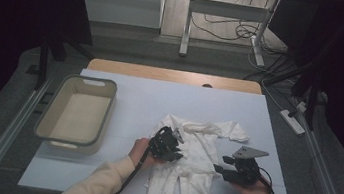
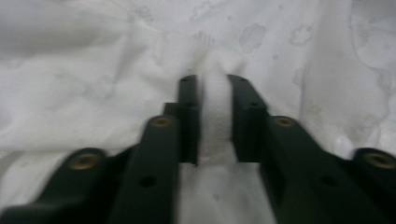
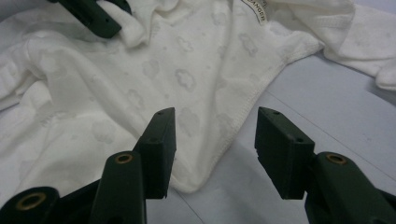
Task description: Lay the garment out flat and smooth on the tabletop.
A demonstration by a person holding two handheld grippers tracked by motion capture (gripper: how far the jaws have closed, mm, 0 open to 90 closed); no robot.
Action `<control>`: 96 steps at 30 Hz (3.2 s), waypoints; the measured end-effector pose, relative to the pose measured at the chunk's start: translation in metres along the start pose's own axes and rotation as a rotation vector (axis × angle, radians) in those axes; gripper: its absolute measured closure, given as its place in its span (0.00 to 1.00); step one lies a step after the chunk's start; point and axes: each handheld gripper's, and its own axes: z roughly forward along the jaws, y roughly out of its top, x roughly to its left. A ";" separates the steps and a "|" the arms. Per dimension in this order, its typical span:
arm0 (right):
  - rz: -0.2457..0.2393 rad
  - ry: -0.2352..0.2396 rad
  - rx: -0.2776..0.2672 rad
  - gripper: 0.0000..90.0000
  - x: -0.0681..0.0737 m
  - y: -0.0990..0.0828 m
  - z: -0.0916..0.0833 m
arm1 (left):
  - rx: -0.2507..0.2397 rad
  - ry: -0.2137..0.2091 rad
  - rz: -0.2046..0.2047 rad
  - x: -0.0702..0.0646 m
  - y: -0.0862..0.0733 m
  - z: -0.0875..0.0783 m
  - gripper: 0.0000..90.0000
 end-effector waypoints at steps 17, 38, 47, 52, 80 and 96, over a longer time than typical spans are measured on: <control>0.002 0.000 0.004 0.53 -0.001 0.000 0.000 | -0.250 -0.017 -0.147 0.041 -0.017 -0.079 0.89; -0.005 0.007 0.005 0.53 -0.001 0.000 0.001 | -0.419 0.080 -0.365 0.085 -0.059 -0.146 0.88; -0.006 0.006 0.009 0.53 -0.001 0.000 0.002 | -0.433 0.102 -0.431 0.097 -0.072 -0.151 0.88; -0.006 0.006 0.010 0.53 -0.001 0.000 0.002 | -0.443 0.111 -0.454 0.102 -0.077 -0.154 0.88; -0.008 0.004 0.012 0.52 -0.001 0.000 0.002 | -0.455 0.197 -0.554 0.117 -0.100 -0.167 0.72; -0.012 -0.026 -0.034 0.51 -0.002 0.004 -0.002 | -0.420 0.192 -0.410 0.088 -0.071 -0.156 0.43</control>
